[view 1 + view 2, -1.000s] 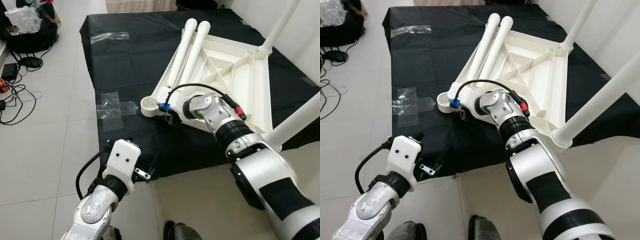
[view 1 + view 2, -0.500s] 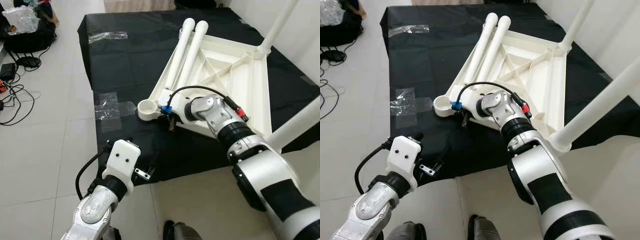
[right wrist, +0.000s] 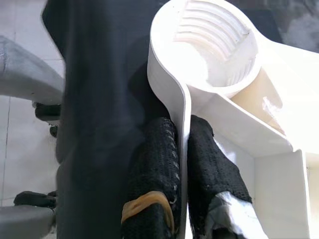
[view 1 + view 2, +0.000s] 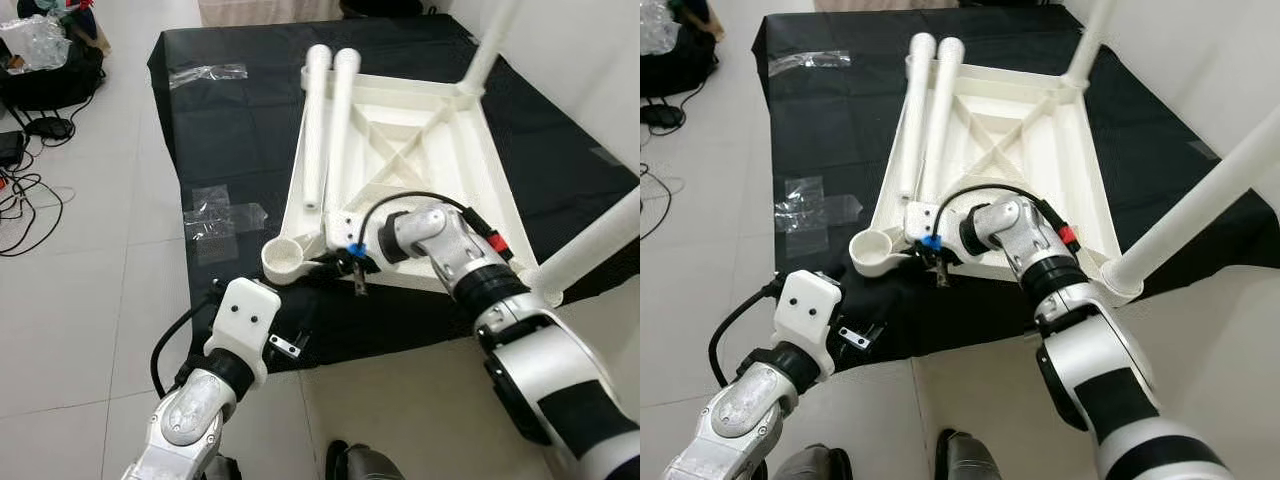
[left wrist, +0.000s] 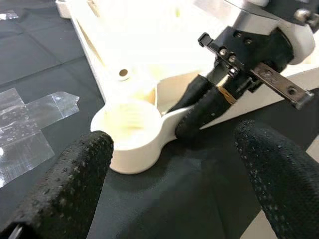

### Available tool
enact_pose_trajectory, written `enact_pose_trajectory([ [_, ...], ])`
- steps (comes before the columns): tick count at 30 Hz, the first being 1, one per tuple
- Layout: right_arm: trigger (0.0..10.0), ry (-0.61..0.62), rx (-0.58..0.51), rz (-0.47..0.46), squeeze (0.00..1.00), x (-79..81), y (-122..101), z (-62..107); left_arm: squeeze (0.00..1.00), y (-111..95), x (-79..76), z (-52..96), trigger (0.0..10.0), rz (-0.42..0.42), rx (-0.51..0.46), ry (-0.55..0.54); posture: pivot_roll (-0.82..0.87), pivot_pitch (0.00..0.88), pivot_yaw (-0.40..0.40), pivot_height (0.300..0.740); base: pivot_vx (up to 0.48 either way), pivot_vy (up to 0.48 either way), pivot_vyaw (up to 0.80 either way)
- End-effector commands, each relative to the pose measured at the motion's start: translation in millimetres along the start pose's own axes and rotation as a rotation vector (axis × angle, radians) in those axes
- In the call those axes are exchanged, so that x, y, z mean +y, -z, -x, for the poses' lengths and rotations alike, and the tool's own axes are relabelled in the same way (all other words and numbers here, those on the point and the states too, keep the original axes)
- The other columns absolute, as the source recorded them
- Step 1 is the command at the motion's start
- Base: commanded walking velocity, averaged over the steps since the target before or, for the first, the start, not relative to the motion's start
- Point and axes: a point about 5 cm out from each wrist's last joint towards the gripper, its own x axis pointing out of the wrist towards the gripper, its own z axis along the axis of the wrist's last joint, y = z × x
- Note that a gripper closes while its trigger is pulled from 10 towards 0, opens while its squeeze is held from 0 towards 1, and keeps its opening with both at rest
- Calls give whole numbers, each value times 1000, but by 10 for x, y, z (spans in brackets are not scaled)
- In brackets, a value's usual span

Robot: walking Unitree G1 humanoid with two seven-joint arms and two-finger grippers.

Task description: Building children table

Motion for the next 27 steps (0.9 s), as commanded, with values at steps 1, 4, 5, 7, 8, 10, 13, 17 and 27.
enact_pose_trajectory([
  [1, 0, -37, -31, 99, 0, 19, -103, -22, 0, 51, -4, 9, 10000, -5, 25, 3, 19, 152, -92, 740, 0, 0, 0],
  [4, 0, -70, 2, 141, 0, 50, -41, 57, 0, 46, -6, 4, 10000, -4, 22, 3, 20, 150, -92, 740, 0, 0, 0],
  [5, 0, -82, 46, 169, 0, 51, 5, 109, 0, 45, -8, 2, 10000, -3, 22, 2, 19, 150, -89, 740, 0, 0, 0],
  [7, 0, -87, 82, 192, 0, 46, 35, 147, 0, 44, -9, 1, 10000, -3, 21, 2, 18, 149, -89, 740, 0, 0, 0],
  [8, 0, -89, 110, 216, 0, 40, 52, 171, 0, 44, -12, 2, 10000, -3, 21, 4, 18, 149, -89, 740, 0, 0, 0],
  [10, 0, -75, 148, 260, 0, 22, 60, 189, 0, 45, -12, 4, 10000, -3, 22, 4, 19, 150, -88, 740, 0, 0, 0],
  [13, 0, -50, 160, 280, 0, 1, 51, 182, 0, 47, -13, 5, 10000, -3, 23, 5, 19, 150, -88, 740, 0, 0, 0],
  [17, 10000, -18, 187, 323, 0, -26, 39, 159, 0, 48, -16, 5, 10000, -2, 25, 6, 19, 150, -86, 740, 0, 0, 0],
  [27, 10000, 49, 184, 332, 1000, -90, 18, 160, 0, 49, -22, 7, 10000, -1, 25, 5, 18, 148, -89, 740, 0, 0, 0],
])
